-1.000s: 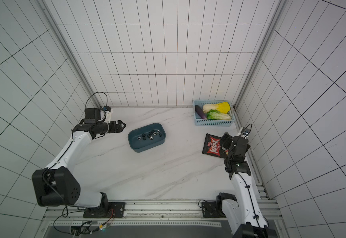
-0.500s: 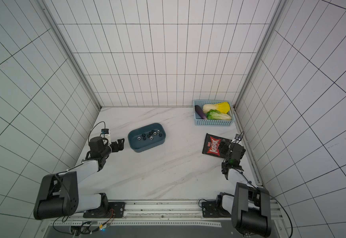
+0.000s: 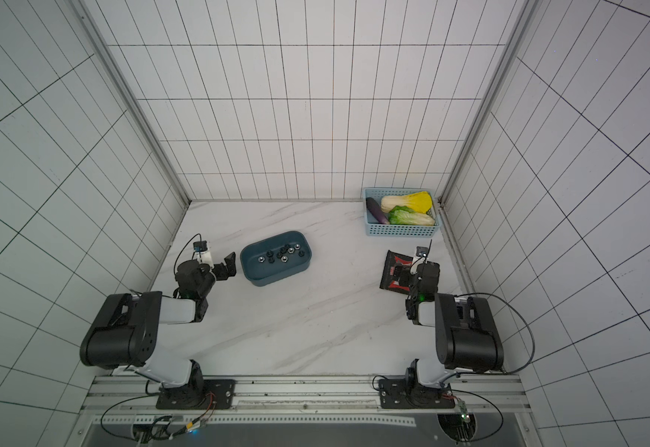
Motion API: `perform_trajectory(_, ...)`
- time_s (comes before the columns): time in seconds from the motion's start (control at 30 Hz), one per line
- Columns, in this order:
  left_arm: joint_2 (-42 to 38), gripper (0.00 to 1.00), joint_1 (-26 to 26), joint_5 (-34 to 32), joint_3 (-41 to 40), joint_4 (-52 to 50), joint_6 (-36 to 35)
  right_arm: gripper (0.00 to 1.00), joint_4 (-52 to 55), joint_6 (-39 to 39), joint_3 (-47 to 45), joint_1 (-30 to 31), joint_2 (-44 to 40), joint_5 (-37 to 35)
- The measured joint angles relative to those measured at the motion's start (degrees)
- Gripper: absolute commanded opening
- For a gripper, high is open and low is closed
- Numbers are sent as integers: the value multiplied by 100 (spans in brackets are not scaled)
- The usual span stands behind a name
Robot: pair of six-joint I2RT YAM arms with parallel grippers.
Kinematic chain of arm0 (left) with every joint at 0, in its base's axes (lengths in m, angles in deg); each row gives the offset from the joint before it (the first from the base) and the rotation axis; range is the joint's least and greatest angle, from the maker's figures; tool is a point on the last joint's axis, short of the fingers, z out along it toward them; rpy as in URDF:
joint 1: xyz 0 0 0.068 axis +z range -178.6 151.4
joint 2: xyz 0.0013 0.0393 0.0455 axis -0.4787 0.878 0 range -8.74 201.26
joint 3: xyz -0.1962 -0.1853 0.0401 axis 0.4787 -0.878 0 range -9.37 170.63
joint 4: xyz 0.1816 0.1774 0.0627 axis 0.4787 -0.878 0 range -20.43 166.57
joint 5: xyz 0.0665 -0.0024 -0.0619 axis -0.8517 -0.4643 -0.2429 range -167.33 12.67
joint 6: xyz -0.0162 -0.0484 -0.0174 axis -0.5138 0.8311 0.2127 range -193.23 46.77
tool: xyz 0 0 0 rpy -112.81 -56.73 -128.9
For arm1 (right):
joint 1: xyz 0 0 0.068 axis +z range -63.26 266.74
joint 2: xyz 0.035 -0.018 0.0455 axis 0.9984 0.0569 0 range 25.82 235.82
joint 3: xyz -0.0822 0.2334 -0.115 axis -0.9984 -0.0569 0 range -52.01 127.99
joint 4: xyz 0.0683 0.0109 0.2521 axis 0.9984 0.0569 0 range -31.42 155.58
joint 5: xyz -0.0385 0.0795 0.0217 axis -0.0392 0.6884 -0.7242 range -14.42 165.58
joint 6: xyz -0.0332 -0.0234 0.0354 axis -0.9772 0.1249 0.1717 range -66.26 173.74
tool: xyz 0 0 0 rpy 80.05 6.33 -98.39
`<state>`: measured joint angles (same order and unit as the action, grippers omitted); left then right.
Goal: Put the nuts on the desktop into the storage box
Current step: Reset both arms
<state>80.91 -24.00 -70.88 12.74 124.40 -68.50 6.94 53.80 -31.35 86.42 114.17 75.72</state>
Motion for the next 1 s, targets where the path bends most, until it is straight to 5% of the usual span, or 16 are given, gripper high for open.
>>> perform_trajectory(1.0,0,98,-17,-92,210,-267,0,99,529,42,256,-122,-2,155)
